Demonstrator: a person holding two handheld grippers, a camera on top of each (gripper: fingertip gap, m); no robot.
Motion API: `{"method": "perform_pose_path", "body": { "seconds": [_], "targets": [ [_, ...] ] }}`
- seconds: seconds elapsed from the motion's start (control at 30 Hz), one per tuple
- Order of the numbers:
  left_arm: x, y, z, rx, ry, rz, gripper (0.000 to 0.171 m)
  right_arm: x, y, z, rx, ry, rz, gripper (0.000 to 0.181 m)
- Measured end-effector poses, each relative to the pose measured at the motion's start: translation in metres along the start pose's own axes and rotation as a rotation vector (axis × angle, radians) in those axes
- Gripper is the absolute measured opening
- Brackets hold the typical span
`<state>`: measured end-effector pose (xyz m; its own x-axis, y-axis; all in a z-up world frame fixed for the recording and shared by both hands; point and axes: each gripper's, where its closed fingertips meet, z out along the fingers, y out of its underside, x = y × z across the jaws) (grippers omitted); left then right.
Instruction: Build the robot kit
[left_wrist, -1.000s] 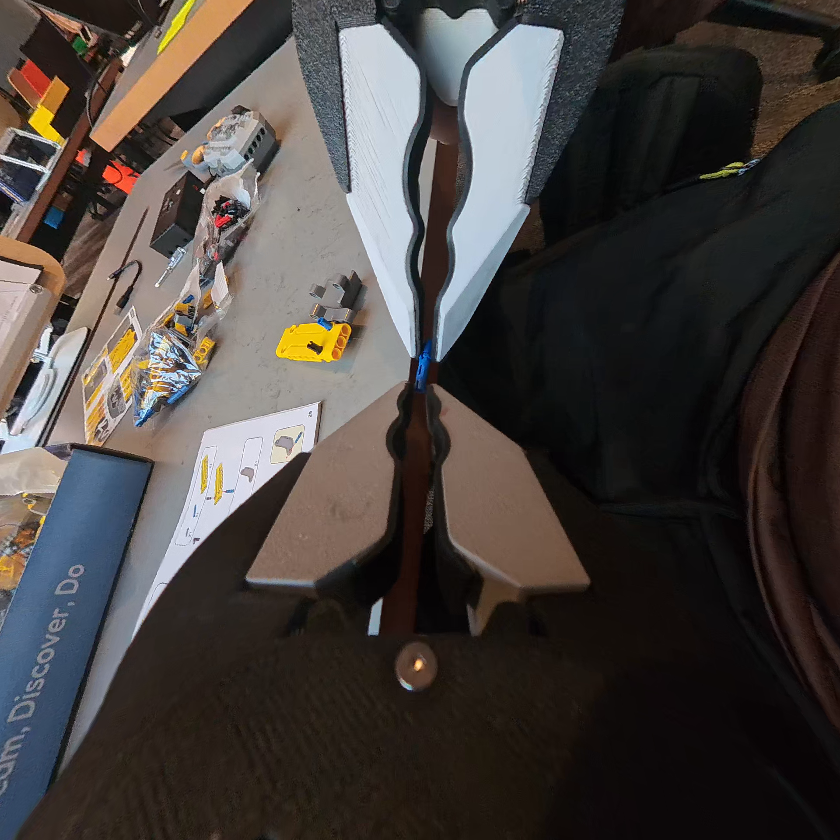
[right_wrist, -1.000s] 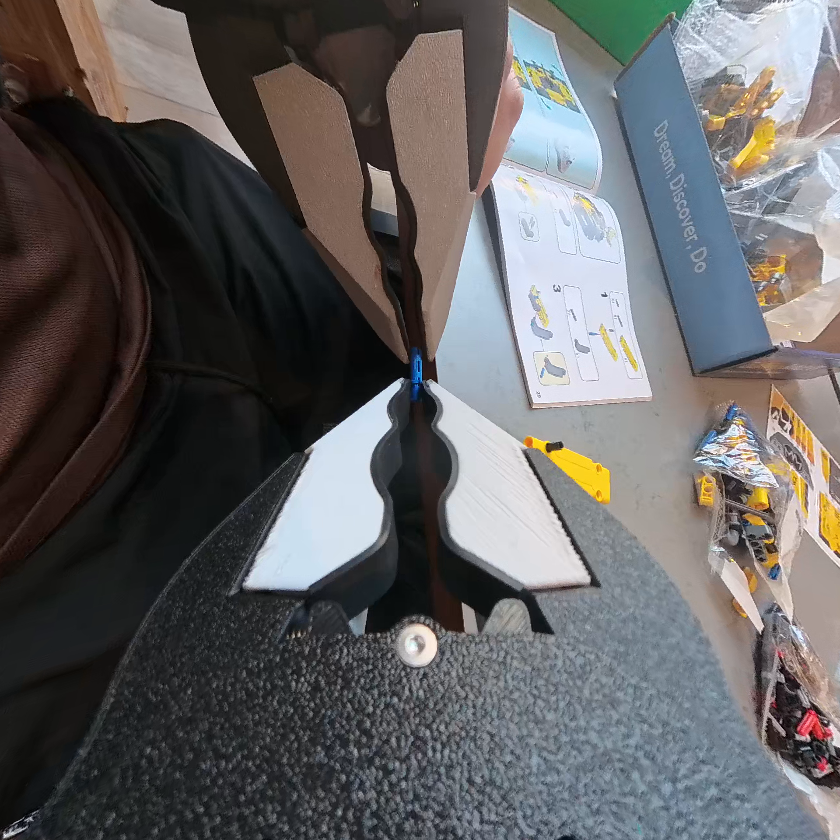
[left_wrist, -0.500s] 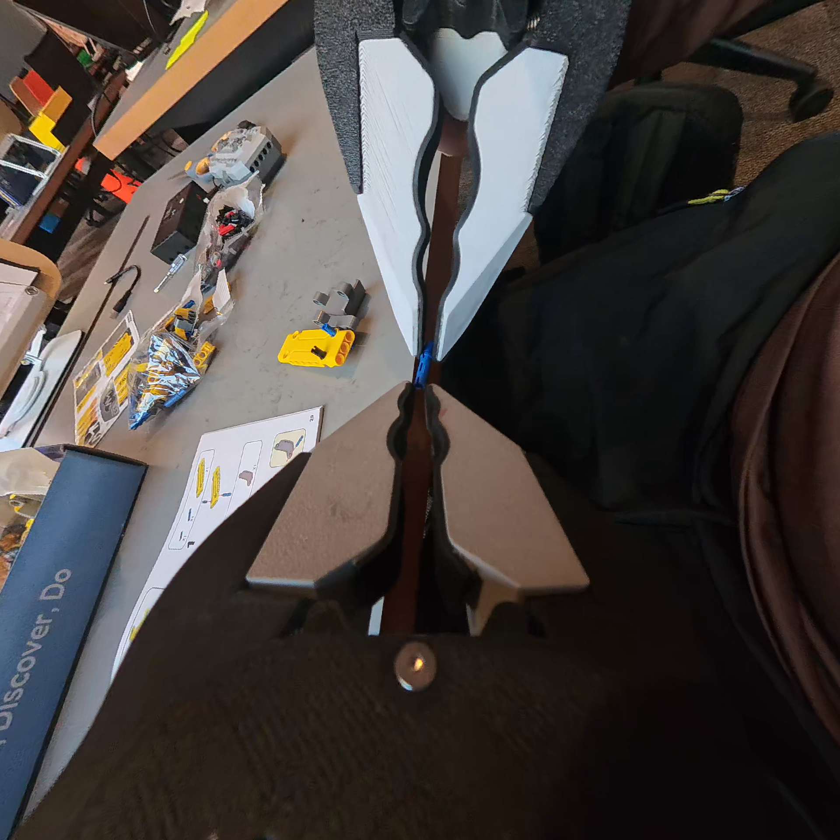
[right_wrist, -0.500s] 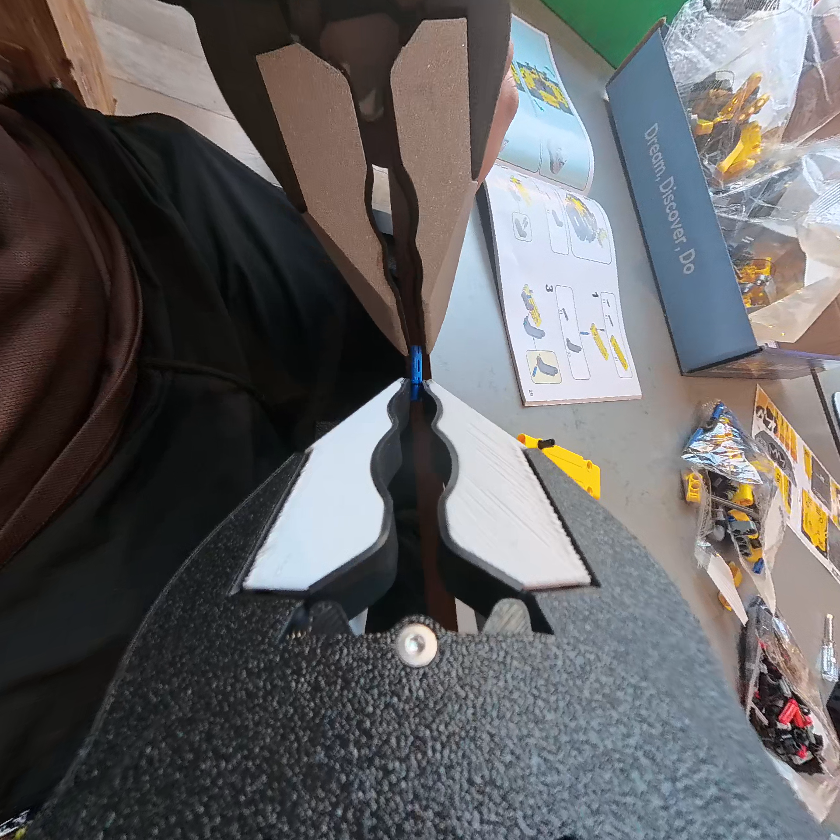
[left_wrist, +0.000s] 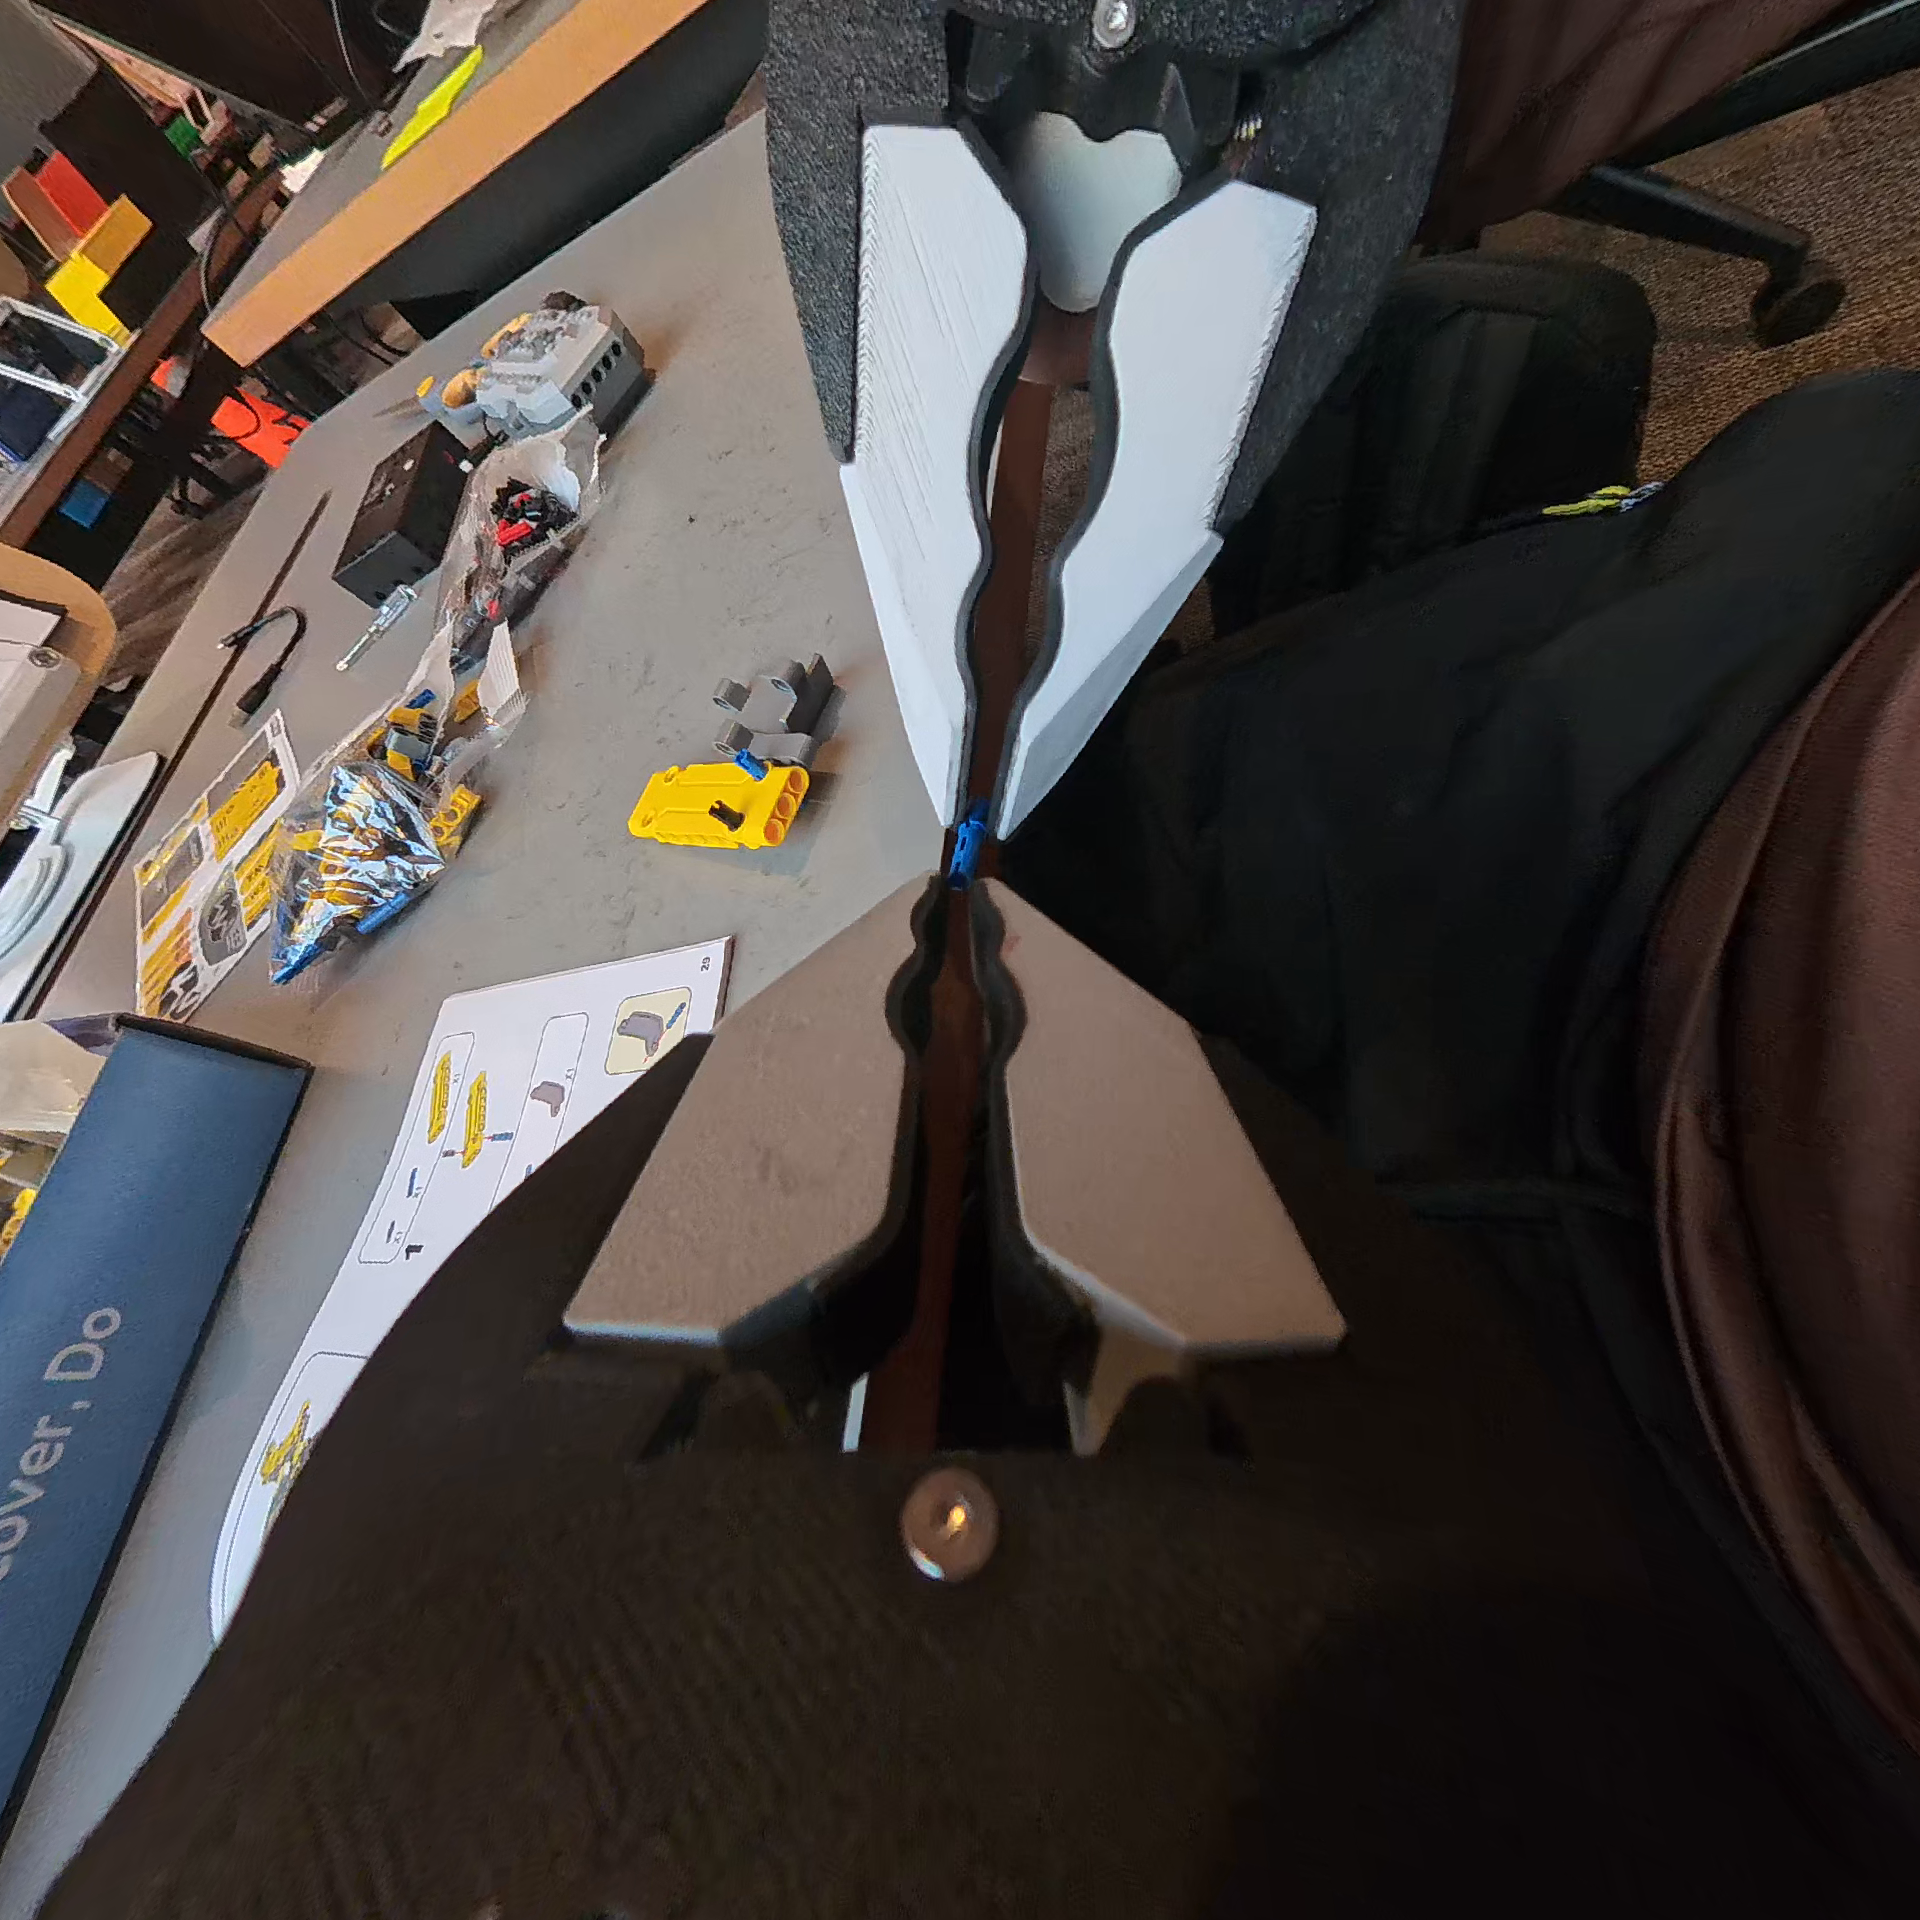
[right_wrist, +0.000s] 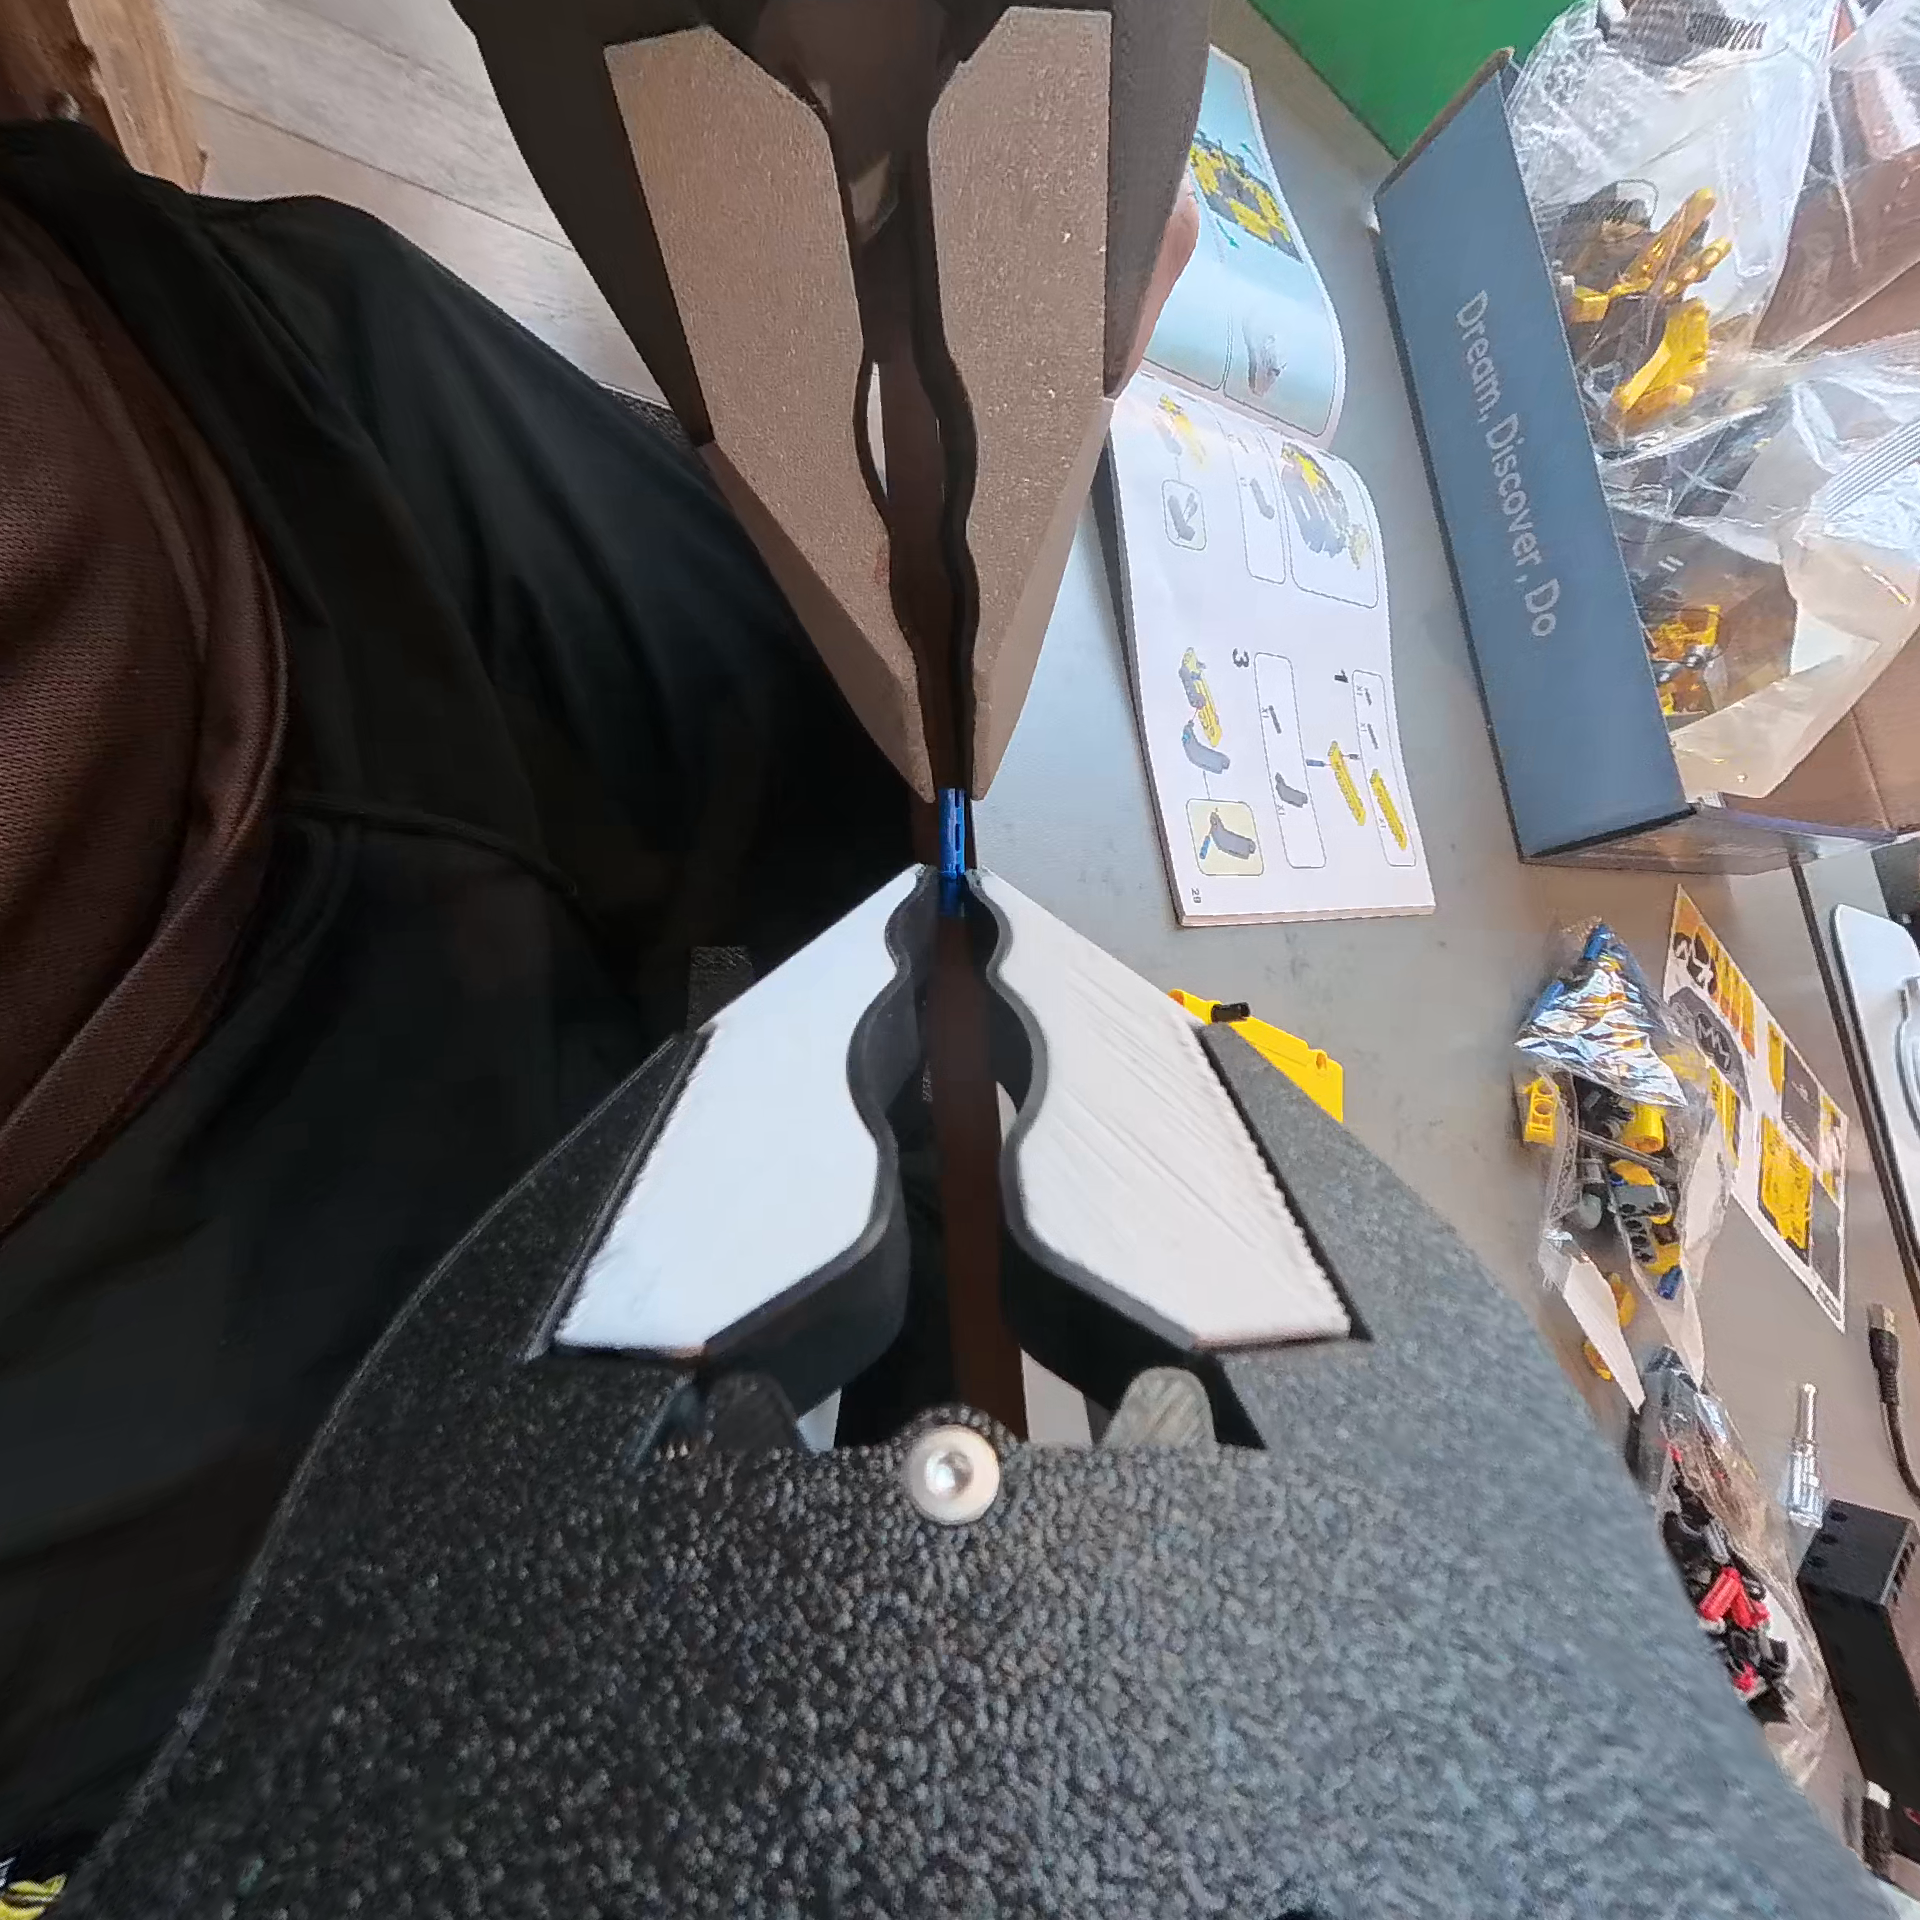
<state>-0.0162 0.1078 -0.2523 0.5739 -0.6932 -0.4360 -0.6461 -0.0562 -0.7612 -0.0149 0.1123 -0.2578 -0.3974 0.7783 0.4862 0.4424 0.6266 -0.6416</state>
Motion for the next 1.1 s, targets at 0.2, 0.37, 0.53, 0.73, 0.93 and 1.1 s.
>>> {"method": "perform_pose_path", "body": {
  "seconds": [0.2,0.37,0.53,0.73,0.93,1.1],
  "targets": [
    [-0.0015,-0.0005,0.0003,0.003,-0.007,-0.017,0.001,0.0015,-0.0001,0.0002,-0.006,0.015,-0.013,0.005],
    [-0.0012,-0.0022,-0.0010,0.015,0.013,-0.049,0.002,0.0013,-0.0014,0.0001,-0.009,0.024,-0.029,0.005],
    [-0.0012,-0.0013,-0.0007,0.014,0.015,-0.054,0.002,0.0014,-0.0013,0.0000,-0.008,0.024,-0.027,0.005],
    [-0.0015,-0.0017,-0.0013,0.018,0.018,-0.063,0.002,0.0017,-0.0018,-0.0004,-0.002,0.023,-0.023,0.005],
    [0.0008,-0.0014,-0.0007,0.016,0.027,-0.060,0.004,0.0011,-0.0034,-0.0004,0.004,0.021,-0.021,0.005],
    [-0.0004,-0.0020,-0.0012,0.019,0.020,-0.057,0.002,0.0010,-0.0022,-0.0002,-0.001,0.024,-0.030,0.005]
  ]
}}
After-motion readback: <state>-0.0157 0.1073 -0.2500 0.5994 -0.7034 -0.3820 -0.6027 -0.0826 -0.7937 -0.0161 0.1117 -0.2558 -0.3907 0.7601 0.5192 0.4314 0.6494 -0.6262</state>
